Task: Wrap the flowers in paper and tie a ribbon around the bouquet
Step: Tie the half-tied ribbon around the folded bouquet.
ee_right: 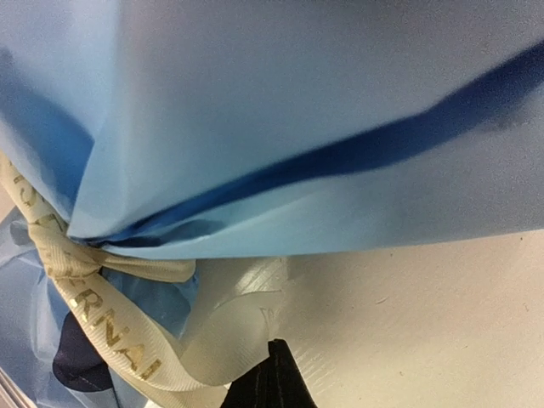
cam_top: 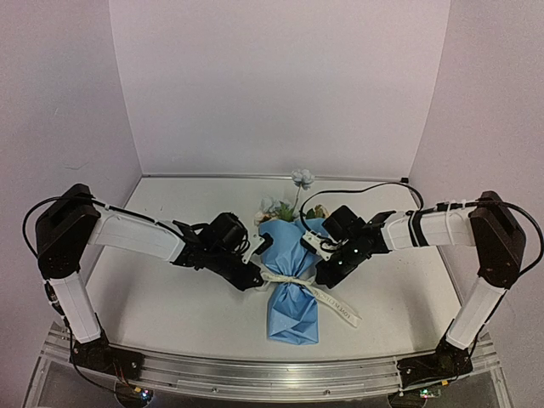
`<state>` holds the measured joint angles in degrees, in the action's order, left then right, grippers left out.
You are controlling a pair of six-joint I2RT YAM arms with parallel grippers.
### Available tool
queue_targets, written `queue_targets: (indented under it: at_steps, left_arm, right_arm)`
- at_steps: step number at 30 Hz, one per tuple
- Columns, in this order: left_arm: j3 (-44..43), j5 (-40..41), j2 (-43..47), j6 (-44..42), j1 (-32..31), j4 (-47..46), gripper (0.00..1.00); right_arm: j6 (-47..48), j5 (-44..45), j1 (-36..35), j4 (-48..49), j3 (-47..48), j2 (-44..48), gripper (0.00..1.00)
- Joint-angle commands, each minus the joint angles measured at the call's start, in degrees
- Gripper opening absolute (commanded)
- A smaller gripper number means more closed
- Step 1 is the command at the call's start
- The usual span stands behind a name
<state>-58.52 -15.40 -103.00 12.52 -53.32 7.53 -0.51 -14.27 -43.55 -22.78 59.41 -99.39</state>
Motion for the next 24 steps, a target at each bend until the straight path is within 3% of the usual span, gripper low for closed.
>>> queue_targets:
  at_steps: [1, 24]
  left_arm:
    - [1.84, -0.08, 4.31, 1.59, -0.12, -0.56, 0.0]
    - [6.34, 7.67, 9.13, 6.24, 0.61, -0.7, 0.0]
  right_arm:
    - [-0.46, 5.1, -0.31, 0.11, -1.53, 3.17, 0.0]
    - [-1.76, 13.79, -0.23, 0.56, -5.7, 7.29, 0.0]
